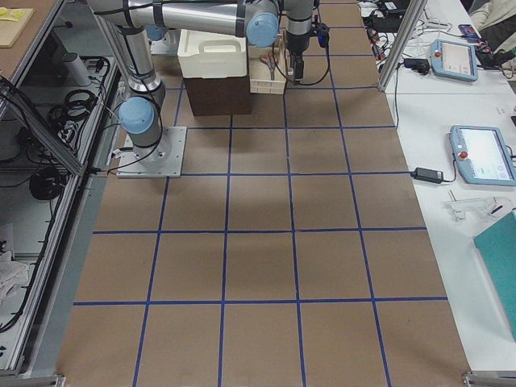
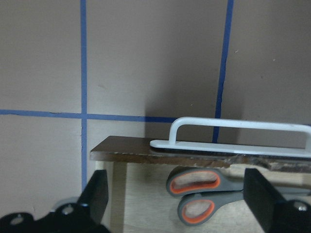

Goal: Put scissors in drawer and close it
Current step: 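Push the drawer front with the left gripper toward the cabinet to close it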

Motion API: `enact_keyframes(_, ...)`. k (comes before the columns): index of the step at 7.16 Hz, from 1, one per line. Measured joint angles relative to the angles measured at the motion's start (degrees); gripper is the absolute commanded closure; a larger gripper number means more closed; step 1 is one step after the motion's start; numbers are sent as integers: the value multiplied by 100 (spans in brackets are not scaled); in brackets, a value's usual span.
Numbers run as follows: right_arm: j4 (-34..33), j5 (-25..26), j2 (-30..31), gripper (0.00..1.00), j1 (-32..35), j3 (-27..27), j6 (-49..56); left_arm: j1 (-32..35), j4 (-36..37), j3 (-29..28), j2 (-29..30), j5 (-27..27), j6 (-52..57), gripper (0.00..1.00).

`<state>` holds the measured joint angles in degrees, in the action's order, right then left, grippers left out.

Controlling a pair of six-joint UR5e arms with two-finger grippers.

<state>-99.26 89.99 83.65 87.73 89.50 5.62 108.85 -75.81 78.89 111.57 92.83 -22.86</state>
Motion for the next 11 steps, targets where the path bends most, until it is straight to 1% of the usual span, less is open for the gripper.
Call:
enact_keyframes(2, 15, 1, -2, 0, -7, 5, -8, 103, 337, -34, 286, 5, -38, 0)
enact_keyframes(6, 30, 2, -1, 0, -10, 23, -9, 256, 429, -65, 688, 30, 251, 0)
enact_keyframes(9, 31, 1, -2, 0, -10, 24, -9, 259, 842, -83, 953, 19, 502, 0)
enact_keyframes(11, 28, -8, -5, 0, -10, 24, -9, 259, 891, -84, 1054, -14, 483, 0)
